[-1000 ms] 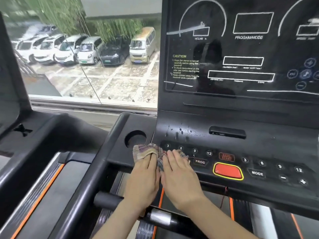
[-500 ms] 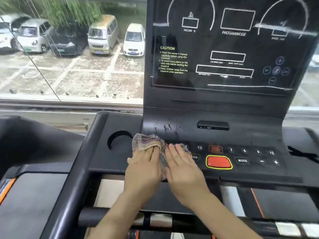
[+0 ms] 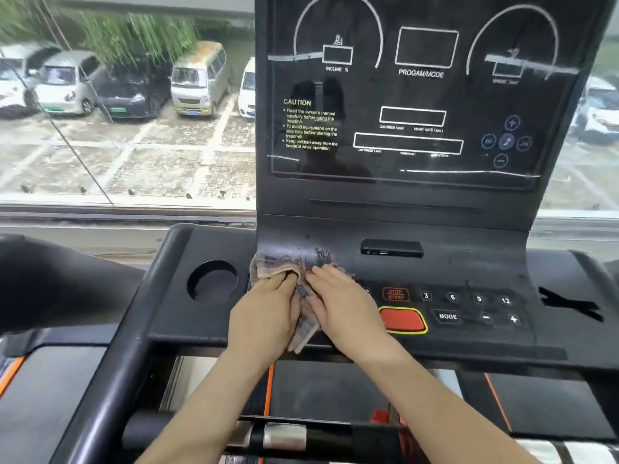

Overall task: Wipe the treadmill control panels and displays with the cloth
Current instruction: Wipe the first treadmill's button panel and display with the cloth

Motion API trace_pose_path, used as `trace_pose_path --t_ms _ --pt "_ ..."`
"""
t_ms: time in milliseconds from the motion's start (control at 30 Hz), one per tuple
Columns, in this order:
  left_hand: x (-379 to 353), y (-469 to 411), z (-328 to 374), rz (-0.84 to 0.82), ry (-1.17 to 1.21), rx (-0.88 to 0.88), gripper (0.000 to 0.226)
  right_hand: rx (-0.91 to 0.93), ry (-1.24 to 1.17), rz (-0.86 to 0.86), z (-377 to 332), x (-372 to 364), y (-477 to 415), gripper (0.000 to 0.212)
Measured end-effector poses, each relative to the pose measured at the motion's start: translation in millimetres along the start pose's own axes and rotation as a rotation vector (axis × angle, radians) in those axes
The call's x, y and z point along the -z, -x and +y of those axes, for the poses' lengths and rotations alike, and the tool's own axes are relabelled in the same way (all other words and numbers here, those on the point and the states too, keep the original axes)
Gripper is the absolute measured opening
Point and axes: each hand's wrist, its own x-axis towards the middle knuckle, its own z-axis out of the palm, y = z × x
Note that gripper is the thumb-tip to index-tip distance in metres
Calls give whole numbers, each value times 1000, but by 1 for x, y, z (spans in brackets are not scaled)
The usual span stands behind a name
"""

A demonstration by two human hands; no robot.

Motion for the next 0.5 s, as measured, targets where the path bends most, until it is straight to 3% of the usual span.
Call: trace_pose_path --t_ms 100,234,400,500 --pt "0 9 10 -45 5 -17 35 -55 -134 232 22 5 19 35" --pt "-1 -28 2 53 61 142 43 -88 -202 350 36 12 -5 15" --pt "19 -58 2 145 354 320 34 -13 -369 538 39 29 -36 6" --pt "19 -62 -1 212 261 358 31 17 -208 468 43 25 -41 12"
